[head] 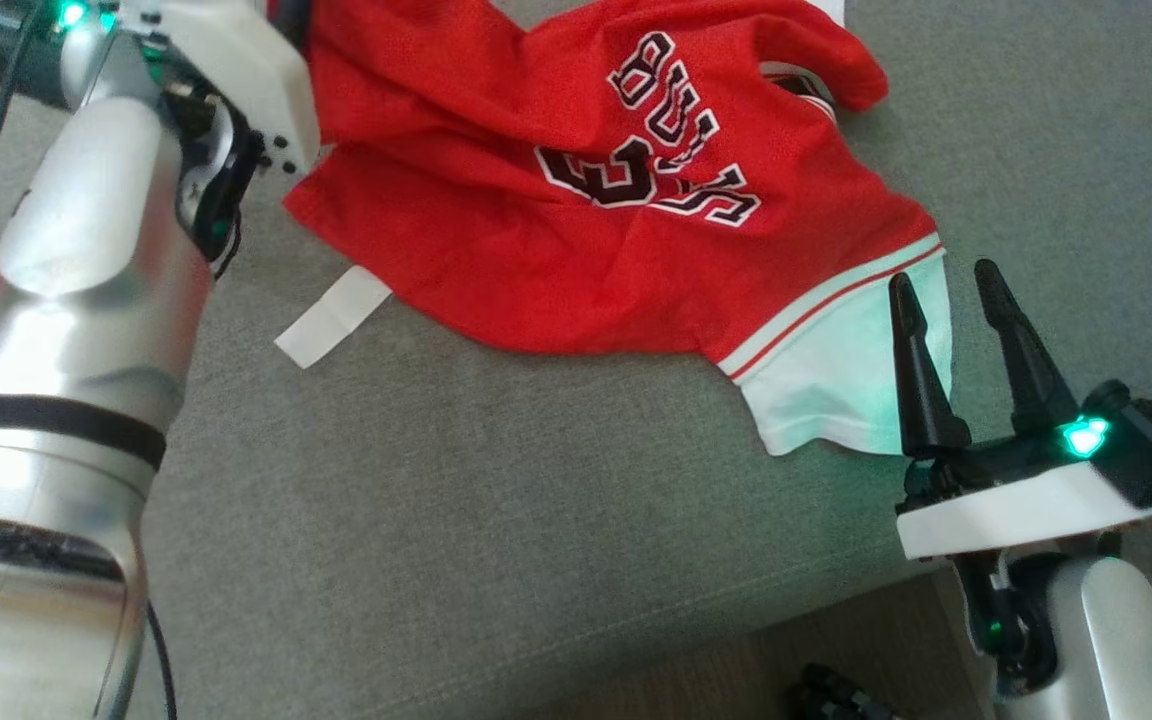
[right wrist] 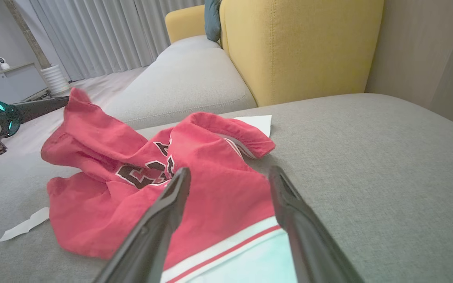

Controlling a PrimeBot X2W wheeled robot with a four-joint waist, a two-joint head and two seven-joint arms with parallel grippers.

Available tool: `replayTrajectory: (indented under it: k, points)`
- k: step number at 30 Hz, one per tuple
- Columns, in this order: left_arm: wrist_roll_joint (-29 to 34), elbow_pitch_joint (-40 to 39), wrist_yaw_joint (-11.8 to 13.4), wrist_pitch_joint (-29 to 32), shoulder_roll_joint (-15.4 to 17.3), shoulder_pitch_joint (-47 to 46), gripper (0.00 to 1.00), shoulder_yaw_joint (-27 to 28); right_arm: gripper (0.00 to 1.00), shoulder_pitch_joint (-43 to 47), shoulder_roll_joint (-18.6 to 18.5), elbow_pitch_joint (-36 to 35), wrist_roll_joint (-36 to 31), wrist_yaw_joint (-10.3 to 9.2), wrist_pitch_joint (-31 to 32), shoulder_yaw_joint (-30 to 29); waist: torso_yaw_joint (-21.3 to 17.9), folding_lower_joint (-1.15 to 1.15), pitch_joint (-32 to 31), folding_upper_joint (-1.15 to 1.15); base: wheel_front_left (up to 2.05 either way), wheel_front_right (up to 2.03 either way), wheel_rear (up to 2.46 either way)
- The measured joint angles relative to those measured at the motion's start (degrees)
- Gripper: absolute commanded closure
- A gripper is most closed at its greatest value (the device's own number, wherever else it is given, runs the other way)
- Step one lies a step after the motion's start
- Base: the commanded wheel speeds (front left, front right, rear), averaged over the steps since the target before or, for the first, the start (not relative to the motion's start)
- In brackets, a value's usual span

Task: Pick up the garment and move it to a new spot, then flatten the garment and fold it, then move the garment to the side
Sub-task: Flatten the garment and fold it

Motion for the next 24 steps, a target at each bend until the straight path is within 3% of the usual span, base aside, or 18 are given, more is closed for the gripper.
replayTrajectory:
  k: [3,8,15,24]
  points:
    - [-0.3,2.2,-0.2,-4.4,-0.2,0.2,0.00,-0.2,0.00,0.0,0.0,0.4,0.0,0.00,-0.2,-0.3,-0.2,0.00,0.4,0.00,0.00,0.00,0.00]
    - [1.0,0.0,5.0,-9.3,-1.0,3.0,0.00,-0.1,0.00,-0.1,0.0,0.1,-1.9,0.00,-0.6,-1.9,1.9,0.00,0.1,0.00,0.00,0.00,0.00]
    - [3.1,-22.3,11.4,-9.7,-1.2,19.9,0.00,4.4,0.00,-0.1,0.0,-1.9,-4.4,0.00,1.5,-3.8,6.2,0.00,-1.4,0.00,0.00,0.00,0.00]
    - [6.0,-41.1,15.1,-9.7,-0.4,40.3,0.00,7.7,0.00,0.3,0.0,-2.5,-7.3,0.00,4.1,-4.5,11.4,-0.01,-5.5,0.00,0.00,0.00,0.00]
